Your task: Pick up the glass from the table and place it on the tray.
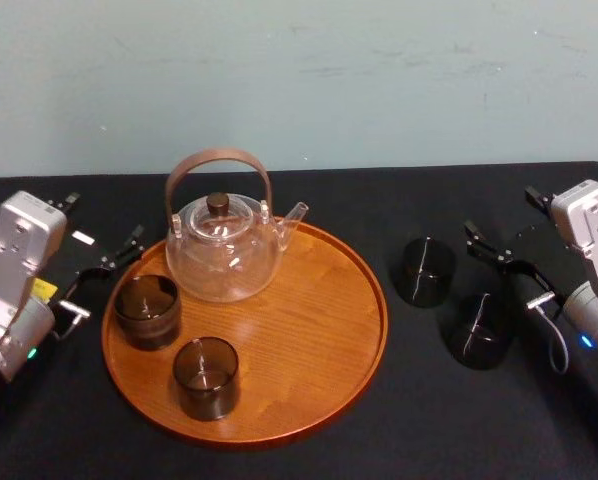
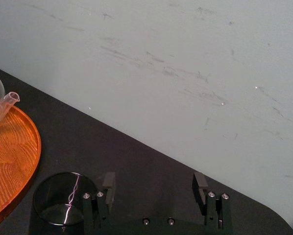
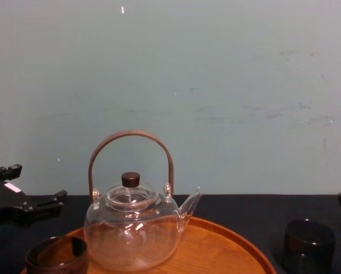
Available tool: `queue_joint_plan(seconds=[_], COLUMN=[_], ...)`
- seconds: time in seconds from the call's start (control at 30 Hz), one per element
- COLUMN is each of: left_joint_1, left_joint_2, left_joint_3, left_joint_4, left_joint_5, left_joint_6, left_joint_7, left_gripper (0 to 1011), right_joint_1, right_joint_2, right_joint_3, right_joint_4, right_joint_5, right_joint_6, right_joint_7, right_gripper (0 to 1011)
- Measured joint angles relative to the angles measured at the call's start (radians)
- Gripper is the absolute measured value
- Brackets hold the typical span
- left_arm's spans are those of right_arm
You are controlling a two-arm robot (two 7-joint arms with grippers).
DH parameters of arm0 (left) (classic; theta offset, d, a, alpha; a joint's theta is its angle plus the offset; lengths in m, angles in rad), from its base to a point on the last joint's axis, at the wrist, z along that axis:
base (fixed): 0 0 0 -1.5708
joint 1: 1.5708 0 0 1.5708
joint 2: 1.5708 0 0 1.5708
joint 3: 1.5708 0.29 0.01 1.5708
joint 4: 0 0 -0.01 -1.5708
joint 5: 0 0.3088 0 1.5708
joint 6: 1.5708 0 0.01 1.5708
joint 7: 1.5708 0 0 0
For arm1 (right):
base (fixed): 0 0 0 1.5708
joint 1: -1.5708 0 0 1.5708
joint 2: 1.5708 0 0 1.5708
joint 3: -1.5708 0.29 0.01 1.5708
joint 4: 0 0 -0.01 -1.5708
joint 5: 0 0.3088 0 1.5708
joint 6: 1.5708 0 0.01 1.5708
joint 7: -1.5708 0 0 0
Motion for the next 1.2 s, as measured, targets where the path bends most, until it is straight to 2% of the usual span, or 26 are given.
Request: queue_joint_plan(seconds=[1.2], left_joint_1=[0.0], left_joint_2=[0.0], left_joint_3=[0.0], left_joint_4=[0.0], left_joint_5=[0.0], left_joint_6=[0.0], left_joint_7=[0.0], left_gripper=[1001], right_joint_1=[0.0], right_joint_2=[0.0], right_joint_3=[0.0], right_joint_4=[0.0], right_joint_5=[0.0], right_joint_6=[0.0], right_joint_7=[0.0], right_gripper=[1002])
